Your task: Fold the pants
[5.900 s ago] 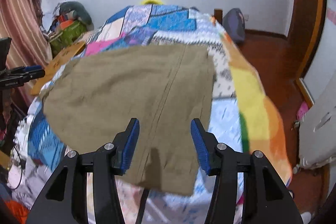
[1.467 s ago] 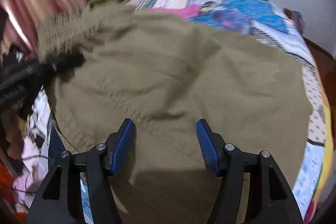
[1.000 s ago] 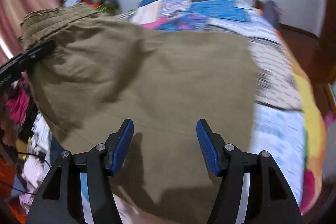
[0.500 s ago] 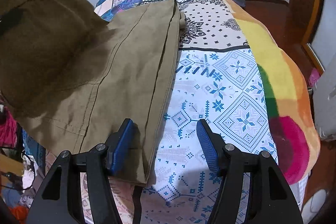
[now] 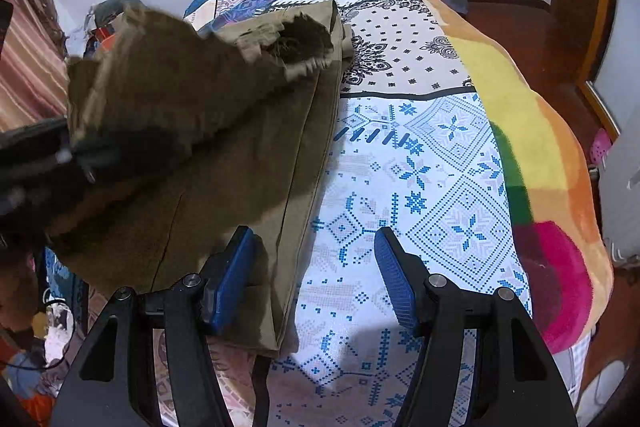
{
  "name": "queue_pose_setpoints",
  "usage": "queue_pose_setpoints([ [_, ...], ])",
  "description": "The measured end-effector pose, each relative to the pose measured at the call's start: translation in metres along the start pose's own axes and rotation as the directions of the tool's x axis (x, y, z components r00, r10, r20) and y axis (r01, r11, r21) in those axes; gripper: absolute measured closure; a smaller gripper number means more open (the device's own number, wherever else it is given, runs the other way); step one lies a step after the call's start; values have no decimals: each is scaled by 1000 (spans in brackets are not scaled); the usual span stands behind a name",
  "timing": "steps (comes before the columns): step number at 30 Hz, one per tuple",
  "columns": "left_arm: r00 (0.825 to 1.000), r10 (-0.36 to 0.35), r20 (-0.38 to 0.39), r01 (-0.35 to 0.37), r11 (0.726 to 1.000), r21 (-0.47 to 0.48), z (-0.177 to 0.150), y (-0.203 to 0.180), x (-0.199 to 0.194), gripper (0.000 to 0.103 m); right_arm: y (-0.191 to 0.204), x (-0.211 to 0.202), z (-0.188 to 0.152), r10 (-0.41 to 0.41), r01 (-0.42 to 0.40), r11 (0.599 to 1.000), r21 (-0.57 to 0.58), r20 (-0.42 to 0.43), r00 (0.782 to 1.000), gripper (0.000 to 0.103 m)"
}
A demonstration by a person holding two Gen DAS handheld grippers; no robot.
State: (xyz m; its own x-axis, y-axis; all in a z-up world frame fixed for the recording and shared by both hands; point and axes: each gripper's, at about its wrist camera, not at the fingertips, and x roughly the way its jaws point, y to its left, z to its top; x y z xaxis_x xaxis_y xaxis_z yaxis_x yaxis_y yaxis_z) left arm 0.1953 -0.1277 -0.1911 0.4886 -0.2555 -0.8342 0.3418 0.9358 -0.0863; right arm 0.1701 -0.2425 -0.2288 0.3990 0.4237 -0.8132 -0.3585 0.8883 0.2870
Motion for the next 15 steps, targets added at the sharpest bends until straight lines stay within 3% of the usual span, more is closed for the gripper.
queue_pose_setpoints([
  [1,1000,-14,-9,14,1000,0,0,0,-2,63,0,-1,0,-3,3,1000,1,1,1000,44],
  [4,998,-63,-24,62,998,-19,0,1,-13,61,-1,-11,0,-23,23,1000,1,16,1000,44],
  [10,991,-101,88,106,993,-54,-5,17,-64,46,-6,-47,10,-51,50,999,16,112,992,44],
  [13,993,-45,106,52,997,-63,-6,33,-70,45,-4,-61,18,-81,82,997,2,159,984,44],
  [15,997,16,76,-10,997,-81,-11,46,-61,45,-1,-67,23,-87,90,996,-9,184,979,44],
])
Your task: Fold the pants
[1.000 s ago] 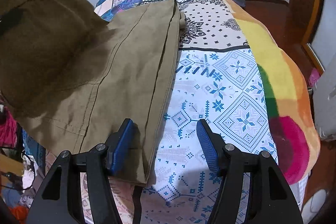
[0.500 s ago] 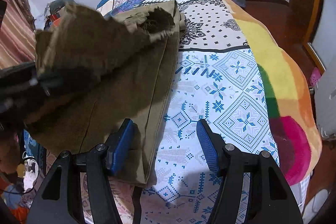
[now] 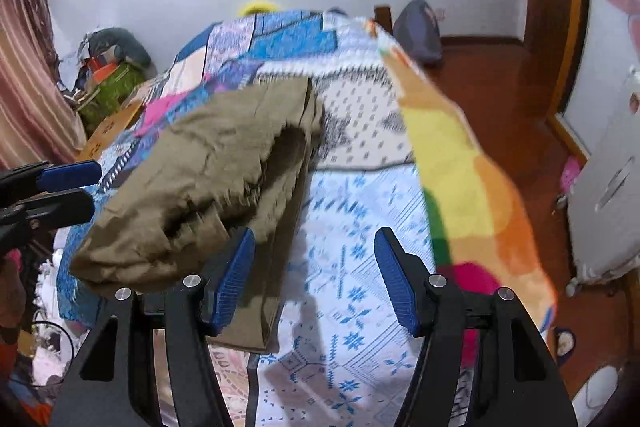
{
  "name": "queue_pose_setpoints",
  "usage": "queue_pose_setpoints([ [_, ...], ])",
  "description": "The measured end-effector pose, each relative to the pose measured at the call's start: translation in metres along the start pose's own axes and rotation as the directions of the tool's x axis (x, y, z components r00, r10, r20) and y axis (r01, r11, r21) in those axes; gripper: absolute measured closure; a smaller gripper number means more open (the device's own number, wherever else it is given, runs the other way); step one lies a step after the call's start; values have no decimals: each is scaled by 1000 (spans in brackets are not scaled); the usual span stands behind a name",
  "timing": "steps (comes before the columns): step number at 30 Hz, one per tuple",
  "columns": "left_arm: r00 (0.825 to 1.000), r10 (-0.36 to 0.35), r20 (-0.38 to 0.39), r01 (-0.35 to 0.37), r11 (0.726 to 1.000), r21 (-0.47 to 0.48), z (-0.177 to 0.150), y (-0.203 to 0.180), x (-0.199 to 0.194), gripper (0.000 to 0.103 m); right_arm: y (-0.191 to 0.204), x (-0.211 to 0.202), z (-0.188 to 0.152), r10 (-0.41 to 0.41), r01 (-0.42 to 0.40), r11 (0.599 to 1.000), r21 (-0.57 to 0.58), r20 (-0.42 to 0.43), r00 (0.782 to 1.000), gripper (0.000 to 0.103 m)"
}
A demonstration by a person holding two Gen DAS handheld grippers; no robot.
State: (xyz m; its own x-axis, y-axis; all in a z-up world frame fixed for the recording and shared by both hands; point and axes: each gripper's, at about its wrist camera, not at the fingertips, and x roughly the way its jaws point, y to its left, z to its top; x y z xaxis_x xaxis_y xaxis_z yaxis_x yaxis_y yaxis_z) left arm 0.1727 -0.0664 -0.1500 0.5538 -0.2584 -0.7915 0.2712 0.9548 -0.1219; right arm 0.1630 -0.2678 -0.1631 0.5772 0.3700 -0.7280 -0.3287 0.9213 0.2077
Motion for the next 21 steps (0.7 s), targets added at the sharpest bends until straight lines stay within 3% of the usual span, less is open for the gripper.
queue_pose_setpoints([
  [6,991,50,-124,-55,997,-44,-27,25,43,44,25,-5,12,52,-50,998,-46,45,998,44],
  [10,993,75,-95,-73,997,26,-34,19,44,41,45,14,12,98,-96,992,-85,23,995,44],
  [16,997,25,-78,-30,997,-71,-21,44,30,41,43,49,-11,119,-122,992,-31,-85,989,43],
  [21,998,44,-55,-51,989,-139,8,81,29,41,27,53,-25,174,-171,985,39,-98,980,43],
])
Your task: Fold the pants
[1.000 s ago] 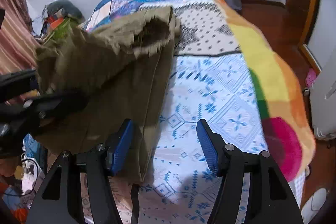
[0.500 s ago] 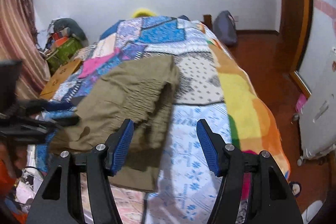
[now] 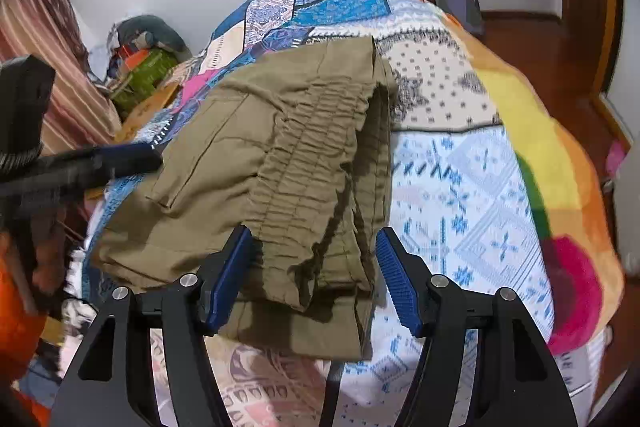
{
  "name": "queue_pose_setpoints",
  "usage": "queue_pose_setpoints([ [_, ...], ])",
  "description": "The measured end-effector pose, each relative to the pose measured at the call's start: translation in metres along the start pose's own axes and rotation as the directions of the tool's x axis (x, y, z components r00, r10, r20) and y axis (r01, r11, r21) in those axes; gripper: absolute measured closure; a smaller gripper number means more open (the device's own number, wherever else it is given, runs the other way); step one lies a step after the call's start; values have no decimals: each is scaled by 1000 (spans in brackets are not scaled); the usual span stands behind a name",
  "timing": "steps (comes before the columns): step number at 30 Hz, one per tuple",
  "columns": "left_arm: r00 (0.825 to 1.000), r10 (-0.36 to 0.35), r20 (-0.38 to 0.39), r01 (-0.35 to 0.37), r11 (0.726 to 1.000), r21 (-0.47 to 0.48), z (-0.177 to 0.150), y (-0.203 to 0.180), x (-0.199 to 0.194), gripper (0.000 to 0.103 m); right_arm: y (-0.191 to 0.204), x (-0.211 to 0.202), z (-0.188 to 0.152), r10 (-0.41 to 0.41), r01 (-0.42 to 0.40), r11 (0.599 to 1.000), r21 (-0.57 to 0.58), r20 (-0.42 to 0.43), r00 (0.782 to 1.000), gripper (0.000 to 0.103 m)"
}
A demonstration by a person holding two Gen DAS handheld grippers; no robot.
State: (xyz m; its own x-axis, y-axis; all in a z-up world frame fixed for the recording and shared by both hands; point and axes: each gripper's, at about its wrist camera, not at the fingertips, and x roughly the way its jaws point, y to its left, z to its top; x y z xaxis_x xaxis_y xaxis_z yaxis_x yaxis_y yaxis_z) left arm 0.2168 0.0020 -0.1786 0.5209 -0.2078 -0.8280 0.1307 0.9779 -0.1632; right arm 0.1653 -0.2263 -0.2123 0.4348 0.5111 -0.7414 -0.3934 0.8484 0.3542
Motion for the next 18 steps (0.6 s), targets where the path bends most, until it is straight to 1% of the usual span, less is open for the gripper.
queue_pose_setpoints([
  [5,999,-26,-18,25,997,-77,40,29,30,41,-4,-1,-4,-9,9,1000,-17,2,1000,43],
  [7,999,-29,-27,26,996,-83,53,34,44,41,-7,-2,-5,-8,9,1000,-17,3,1000,42],
  [11,995,-61,-81,54,995,-89,76,39,84,41,-10,-2,-5,-25,26,999,-37,4,1000,42],
  [14,984,-111,-139,92,987,-134,85,46,117,42,-15,-2,-4,-26,26,999,-37,-5,1000,41],
  [15,983,-117,-139,97,985,-143,87,48,124,42,-17,-2,-4,-29,29,999,-39,-7,1000,41],
  [16,985,-114,-126,96,985,-142,88,47,126,45,-19,-2,-3,-33,32,999,-40,-8,999,41],
  [18,989,-103,-105,88,986,-144,93,49,131,61,-23,-1,-3,-41,41,998,-36,-8,999,40],
])
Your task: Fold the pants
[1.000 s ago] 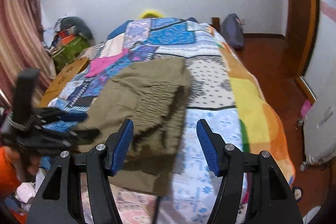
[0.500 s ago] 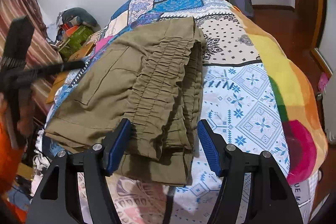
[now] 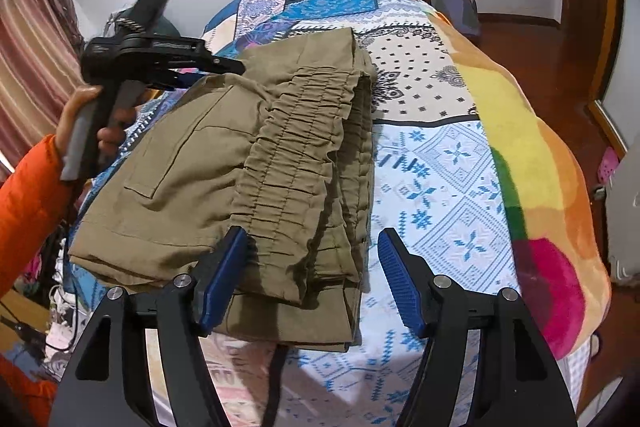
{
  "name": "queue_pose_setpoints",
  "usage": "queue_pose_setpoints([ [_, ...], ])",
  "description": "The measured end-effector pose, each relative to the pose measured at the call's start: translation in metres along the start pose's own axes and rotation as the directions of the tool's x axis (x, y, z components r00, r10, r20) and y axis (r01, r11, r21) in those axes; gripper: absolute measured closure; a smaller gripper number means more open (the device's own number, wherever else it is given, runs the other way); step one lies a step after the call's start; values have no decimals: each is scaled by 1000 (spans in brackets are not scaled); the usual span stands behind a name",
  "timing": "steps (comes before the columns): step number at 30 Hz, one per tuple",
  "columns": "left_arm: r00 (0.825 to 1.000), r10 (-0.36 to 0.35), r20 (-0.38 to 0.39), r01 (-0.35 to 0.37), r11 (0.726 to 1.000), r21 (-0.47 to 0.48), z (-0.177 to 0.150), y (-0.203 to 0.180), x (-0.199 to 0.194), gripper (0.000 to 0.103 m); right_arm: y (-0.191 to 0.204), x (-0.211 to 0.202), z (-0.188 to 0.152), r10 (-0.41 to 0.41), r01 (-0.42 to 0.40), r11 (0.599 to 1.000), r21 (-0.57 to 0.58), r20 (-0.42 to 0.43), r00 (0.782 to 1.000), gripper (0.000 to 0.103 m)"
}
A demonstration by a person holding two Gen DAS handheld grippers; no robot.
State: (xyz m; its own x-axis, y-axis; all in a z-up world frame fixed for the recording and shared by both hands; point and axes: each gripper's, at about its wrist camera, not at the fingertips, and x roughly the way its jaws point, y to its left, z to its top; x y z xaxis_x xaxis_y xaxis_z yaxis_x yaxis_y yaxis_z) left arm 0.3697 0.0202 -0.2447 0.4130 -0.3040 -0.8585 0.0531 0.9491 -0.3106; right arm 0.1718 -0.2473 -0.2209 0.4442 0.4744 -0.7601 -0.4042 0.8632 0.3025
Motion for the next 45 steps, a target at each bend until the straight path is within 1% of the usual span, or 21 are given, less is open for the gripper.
queue_pose_setpoints([
  [1,1000,2,2,-2,1000,-7,1,1,2,79,-2,0,0,-4,4,1000,3,2,1000,39],
  [3,1000,-8,6,8,1000,-18,2,5,4,89,-6,1,1,-14,14,1000,9,5,1000,38],
  [4,1000,3,15,-3,1000,-18,1,7,3,93,-9,1,2,-20,20,1000,15,7,1000,38],
  [6,1000,14,28,-13,1000,-20,-1,9,0,94,-13,2,4,-31,31,999,25,9,999,38],
  [10,994,80,71,-79,997,-24,-15,15,-24,95,-18,-1,16,-86,85,995,44,20,996,38],
  [13,982,142,124,-142,990,-10,-34,17,-52,96,-15,-7,24,-125,123,992,39,37,991,38],
  [16,972,182,152,-180,983,-22,-56,25,-76,96,-7,-14,31,-114,113,993,17,59,992,38],
  [19,963,204,175,-194,978,-71,-85,41,-103,96,10,-17,33,-79,80,997,-9,74,994,36],
  [23,959,218,180,-195,972,-134,-117,58,-128,96,36,-11,29,-27,30,998,-55,54,998,36],
  [27,947,256,196,-223,959,-174,-152,71,-149,96,52,2,22,-5,6,996,-86,12,1000,36],
  [28,947,258,194,-224,958,-181,-156,72,-151,96,54,6,21,1,-1,996,-86,0,1000,36],
  [30,954,244,175,-207,956,-207,-170,81,-153,95,54,12,18,6,-8,997,-83,-20,1000,36],
  [32,956,247,157,-208,951,-229,-179,88,-153,95,53,17,18,-3,0,996,-92,-31,999,36],
  [34,951,272,149,-230,941,-247,-189,95,-155,94,51,21,19,-21,18,994,-104,-26,999,36],
  [35,935,327,134,-287,924,-254,-194,100,-155,94,50,22,20,-34,31,993,-111,-23,999,36],
  [36,931,344,124,-305,918,-253,-196,102,-155,94,49,24,21,-50,47,992,-116,-23,998,37],
  [37,935,337,108,-301,919,-255,-199,107,-153,94,48,24,22,-68,65,991,-117,-20,998,37],
  [38,947,308,94,-275,925,-261,-201,112,-154,94,45,25,24,-97,95,989,-116,-12,995,37],
  [40,948,303,97,-272,931,-244,-201,113,-157,94,42,24,27,-127,125,986,-113,-11,992,39],
  [42,939,320,126,-293,936,-195,-195,104,-165,94,43,19,32,-128,126,985,-122,-7,992,40],
  [45,942,285,178,-266,956,-124,-179,83,-176,94,50,12,37,-132,134,979,-152,23,991,40],
])
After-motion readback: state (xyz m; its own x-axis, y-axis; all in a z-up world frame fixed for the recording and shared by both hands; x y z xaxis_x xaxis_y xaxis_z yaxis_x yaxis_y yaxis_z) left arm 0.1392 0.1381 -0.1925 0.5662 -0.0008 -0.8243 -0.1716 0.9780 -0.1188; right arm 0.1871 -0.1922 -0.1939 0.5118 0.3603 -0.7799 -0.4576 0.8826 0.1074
